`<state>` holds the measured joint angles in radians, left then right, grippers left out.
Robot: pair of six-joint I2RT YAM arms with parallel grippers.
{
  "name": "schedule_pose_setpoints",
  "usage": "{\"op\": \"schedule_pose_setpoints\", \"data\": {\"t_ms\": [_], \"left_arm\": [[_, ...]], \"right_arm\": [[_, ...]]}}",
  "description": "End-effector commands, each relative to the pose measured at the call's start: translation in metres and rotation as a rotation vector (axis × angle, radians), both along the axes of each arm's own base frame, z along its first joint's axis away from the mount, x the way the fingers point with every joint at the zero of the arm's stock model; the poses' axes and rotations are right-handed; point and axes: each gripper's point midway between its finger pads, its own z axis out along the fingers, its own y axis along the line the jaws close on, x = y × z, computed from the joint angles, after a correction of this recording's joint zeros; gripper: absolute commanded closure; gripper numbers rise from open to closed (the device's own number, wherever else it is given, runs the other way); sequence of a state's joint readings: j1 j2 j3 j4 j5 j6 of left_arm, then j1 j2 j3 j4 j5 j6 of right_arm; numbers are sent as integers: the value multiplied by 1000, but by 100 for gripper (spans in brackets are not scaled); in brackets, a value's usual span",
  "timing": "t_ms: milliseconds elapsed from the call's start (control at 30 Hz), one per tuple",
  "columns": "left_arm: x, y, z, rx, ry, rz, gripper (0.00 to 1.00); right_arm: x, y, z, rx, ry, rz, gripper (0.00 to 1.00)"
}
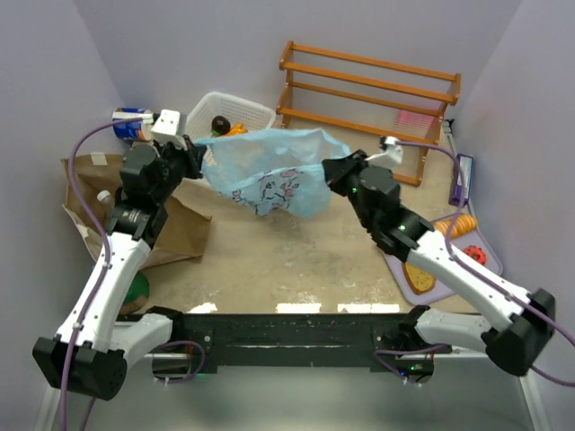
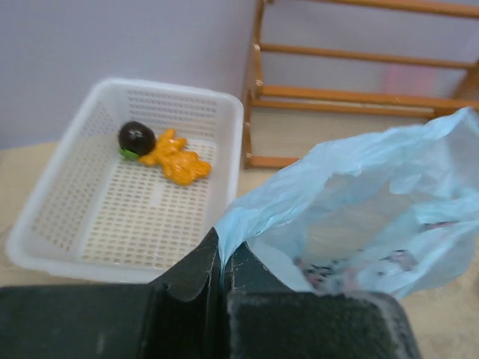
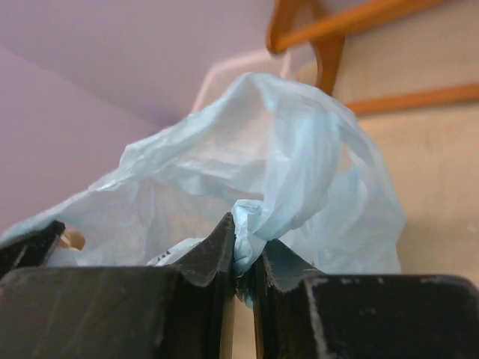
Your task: Place the mixed food into the grocery bags and tie them
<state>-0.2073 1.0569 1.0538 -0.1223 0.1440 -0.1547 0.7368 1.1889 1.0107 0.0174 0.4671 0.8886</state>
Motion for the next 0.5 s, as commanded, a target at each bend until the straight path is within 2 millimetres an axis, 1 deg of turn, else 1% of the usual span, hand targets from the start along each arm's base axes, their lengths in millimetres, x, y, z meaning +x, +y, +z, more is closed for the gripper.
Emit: {"op": "schedule_pose_setpoints", "data": {"t_ms": [0, 33, 67, 100, 133, 167, 200, 233, 267, 300, 333, 367, 400, 433, 467], "left_arm": [[-6, 12, 28, 1, -101, 44, 100], [-6, 5, 25, -9, -103, 9, 100], [-5, 0, 20, -18, -90, -15, 100], [-1, -4, 6, -28, -51, -29, 100], [-1, -8, 2, -32, -34, -47, 100], [0, -9, -2, -38, -20, -53, 100], [-1, -16, -10, -59, 10, -77, 100], [-2, -21, -10, -75, 2, -99, 100], [-5, -28, -15, -86, 14, -130, 100], [-11, -44, -22, -102, 17, -197, 100], [-15, -54, -24, -105, 14, -233, 100], [-19, -64, -31, -101, 30, -268, 100], [-28, -87, -42, -75, 50, -349, 100], [-34, -98, -49, -63, 72, -387, 100], [-38, -108, -53, -58, 86, -422, 100]], "right_arm": [[-9, -65, 31, -161, -89, -199, 86], [-12, -74, 30, -185, -85, -221, 86], [-13, -80, 22, -212, -69, -237, 86], [-17, -87, 4, -266, -24, -250, 86], [-20, -97, -2, -282, -6, -287, 86], [-23, -102, -10, -299, 13, -301, 86], [-28, -110, -28, -334, 55, -315, 86], [-32, -116, -35, -349, 69, -334, 86], [-37, -121, -36, -346, 72, -341, 85], [-41, -126, -48, -371, 95, -340, 84], [-44, -127, -50, -378, 97, -334, 80], [-47, -127, -48, -381, 93, -319, 62], [-48, -127, -46, -397, 91, -303, 46], [-49, -128, -42, -433, 85, -286, 33], [-49, -129, -35, -446, 74, -282, 17]]}}
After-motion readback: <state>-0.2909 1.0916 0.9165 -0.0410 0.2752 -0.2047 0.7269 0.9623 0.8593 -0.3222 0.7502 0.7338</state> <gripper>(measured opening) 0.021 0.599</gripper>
